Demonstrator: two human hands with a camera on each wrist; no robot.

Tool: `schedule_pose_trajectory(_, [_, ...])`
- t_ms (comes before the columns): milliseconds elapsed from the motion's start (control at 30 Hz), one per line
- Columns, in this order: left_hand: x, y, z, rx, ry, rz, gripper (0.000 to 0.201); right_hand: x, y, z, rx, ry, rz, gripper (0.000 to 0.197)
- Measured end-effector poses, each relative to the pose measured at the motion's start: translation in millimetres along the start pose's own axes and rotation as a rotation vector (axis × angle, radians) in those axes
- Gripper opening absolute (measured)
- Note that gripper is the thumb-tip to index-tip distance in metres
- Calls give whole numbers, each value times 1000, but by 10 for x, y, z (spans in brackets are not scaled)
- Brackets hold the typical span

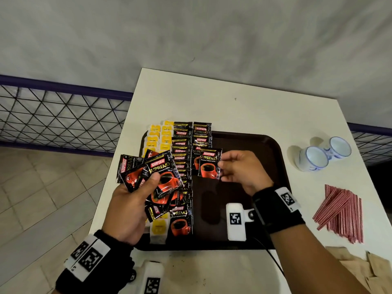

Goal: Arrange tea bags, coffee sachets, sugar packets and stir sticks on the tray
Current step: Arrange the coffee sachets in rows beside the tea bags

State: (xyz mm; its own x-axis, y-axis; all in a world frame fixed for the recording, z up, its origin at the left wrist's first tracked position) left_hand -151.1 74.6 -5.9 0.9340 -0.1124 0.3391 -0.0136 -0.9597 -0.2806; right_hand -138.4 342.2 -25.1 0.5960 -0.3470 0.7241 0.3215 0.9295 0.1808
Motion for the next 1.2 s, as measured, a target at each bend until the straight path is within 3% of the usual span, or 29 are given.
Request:
schedule_pose_trajectory(267, [45,122,74,-40,28,-11,23,-213,-148,-21,177,2,-86,13])
schedule_pose_trajectory(833, [50,107,195,-30,70,4,27,-147,-127,-40,122,-4,-127,7])
schedule_pose_trajectory(967, [36,62,185,-11,61,6,25,-33,-63,42,176,98,-223,7])
schedule_pose_trajectory(1033, [33,7,174,-7,59,28,26,112,-115,122,166,177,-173,9])
schedule_pose_trajectory(1200, [25,-136,157,-2,30,85,40,446,-468,172,171,209,199,19])
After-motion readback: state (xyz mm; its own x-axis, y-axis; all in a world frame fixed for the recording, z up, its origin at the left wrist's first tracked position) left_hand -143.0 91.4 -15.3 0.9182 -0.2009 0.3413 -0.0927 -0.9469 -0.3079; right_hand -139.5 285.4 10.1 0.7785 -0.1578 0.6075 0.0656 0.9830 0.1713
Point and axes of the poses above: each hand's wrist, its own x-axis away from the middle knuckle, its own y-axis out of the back of the hand, z = x × y, the point moved 5 cm from there along -x, towards the middle knuckle, and after that the axes turned 13 degrees about -y, right-handed, at the moved point
